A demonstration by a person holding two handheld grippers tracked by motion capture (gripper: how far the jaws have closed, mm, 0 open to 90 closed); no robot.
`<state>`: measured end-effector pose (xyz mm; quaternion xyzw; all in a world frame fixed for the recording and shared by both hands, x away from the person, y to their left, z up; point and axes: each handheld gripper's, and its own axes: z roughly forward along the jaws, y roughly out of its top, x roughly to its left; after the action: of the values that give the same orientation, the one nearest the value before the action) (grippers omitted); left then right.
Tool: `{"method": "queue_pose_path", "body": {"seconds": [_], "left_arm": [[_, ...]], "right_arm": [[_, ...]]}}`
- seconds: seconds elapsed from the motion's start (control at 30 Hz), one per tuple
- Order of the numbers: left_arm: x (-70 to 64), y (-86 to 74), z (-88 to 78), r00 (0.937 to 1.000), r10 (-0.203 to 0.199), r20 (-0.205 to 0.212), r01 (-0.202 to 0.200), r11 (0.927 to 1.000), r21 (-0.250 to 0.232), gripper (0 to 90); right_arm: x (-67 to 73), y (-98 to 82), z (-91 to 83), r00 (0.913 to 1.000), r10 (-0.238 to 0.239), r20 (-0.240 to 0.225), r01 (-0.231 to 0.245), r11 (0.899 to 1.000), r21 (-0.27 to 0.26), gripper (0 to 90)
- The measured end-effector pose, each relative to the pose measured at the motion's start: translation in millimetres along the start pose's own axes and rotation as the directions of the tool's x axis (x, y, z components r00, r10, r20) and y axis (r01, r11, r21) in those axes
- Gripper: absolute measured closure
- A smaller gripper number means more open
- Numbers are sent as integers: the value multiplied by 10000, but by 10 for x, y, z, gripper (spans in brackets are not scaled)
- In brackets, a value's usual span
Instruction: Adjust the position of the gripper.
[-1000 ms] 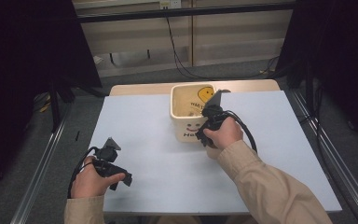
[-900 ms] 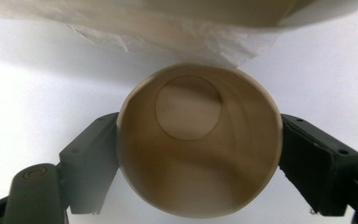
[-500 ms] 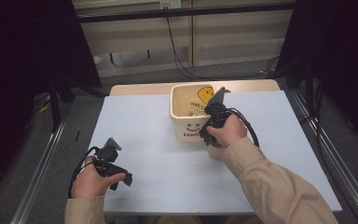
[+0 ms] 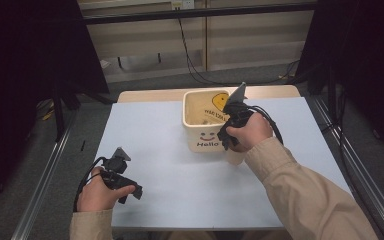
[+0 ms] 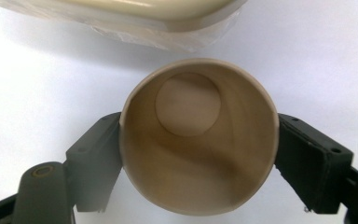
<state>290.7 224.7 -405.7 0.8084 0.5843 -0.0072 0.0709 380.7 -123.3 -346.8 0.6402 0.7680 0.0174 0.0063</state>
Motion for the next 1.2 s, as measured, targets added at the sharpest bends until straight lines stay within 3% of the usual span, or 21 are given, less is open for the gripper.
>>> {"method": "queue_pose_path", "body": {"seconds": [0.5, 0.9, 1.03, 1.2], "left_arm": [[12, -9, -13, 9999, 4, 127, -4, 10000, 65, 68], [17, -19, -26, 9998, -114, 168, 115, 9999, -74, 68], [34, -22, -43, 9999, 67, 129, -67, 10000, -25, 68], [38, -27, -49, 9998, 22, 201, -21, 10000, -50, 68]], "right_arm": [[-37, 80, -317, 9984, -491, 297, 480, 9982, 368, 210], [-42, 140, -506, 9959, -803, 419, 792, 9965, 268, 210], [-48, 168, -589, 9947, -907, 487, 900, 9958, 182, 210], [-57, 188, -667, 9943, -947, 498, 939, 9954, 179, 210]]}}
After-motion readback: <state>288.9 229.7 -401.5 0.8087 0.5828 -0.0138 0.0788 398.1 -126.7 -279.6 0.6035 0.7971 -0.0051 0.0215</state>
